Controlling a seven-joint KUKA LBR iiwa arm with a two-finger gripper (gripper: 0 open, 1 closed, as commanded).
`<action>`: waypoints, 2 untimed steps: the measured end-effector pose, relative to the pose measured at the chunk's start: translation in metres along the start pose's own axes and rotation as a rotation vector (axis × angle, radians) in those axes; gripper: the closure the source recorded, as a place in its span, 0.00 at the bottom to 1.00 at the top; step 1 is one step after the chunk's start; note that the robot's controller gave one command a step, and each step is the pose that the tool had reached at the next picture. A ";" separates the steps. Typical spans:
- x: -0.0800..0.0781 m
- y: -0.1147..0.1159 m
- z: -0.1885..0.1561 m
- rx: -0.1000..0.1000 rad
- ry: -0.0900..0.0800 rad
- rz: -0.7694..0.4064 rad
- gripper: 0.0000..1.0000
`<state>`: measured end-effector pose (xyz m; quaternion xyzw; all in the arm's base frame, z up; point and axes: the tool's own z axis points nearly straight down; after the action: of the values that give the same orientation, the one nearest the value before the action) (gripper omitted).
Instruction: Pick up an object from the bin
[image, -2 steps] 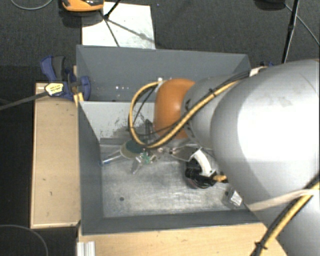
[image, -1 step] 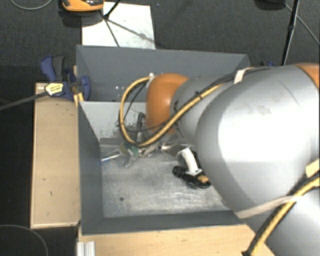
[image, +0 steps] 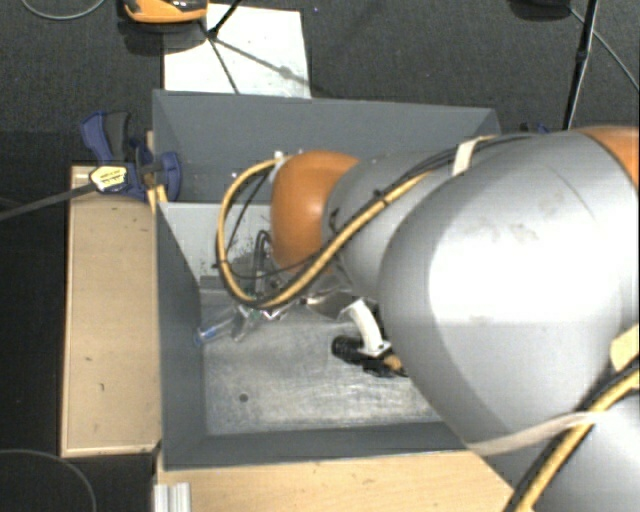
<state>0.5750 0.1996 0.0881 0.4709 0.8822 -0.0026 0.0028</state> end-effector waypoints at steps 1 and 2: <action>-0.102 -0.053 -0.047 -0.003 0.003 0.153 0.00; -0.145 -0.092 0.016 -0.004 0.009 0.568 0.00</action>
Offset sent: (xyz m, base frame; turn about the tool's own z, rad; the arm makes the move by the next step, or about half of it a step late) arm 0.0116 -0.1088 0.0461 0.1453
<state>0.5791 0.0279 0.0730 0.6994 0.7148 0.0022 0.0005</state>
